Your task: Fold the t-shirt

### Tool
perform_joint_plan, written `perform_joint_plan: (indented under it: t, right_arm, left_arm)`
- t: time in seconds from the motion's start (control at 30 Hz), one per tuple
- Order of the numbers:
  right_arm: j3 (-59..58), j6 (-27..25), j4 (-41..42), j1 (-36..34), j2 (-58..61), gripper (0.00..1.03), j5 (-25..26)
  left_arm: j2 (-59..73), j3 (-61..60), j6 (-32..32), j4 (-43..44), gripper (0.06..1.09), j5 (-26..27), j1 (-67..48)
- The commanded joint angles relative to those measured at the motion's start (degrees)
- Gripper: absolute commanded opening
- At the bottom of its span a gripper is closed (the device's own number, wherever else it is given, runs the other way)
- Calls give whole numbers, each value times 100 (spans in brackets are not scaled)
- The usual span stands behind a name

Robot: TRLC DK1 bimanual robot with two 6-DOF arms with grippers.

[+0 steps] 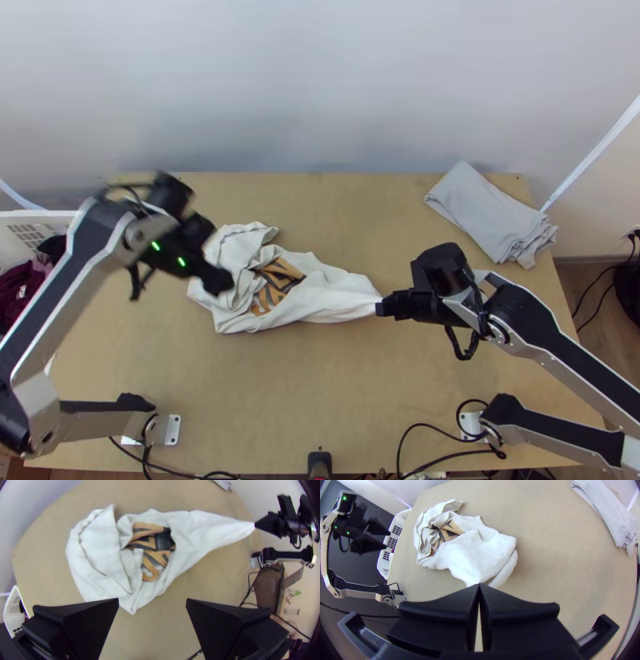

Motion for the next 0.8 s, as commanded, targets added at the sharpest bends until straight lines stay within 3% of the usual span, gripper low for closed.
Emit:
perform_joint_plan:
  t: [0.0, 0.2, 0.3, 0.77]
  right_arm:
    - [-40, 9, 72, -53, 64, 3, 2]
    - [-49, 18, 99, -53, 82, 3, 2]
    - [-75, 26, 99, -53, 73, 3, 2]
    - [-111, 0, 99, -79, 38, 3, 11]
  left_arm:
    - [-222, -708, 25, 265, 104, -124, -616]
    - [385, -1033, -643, 748, 103, -713, -1223]
    - [745, -990, -986, 1074, 94, -1170, -1407]
    - [1642, -796, -1188, 1724, 94, -1196, -1539]
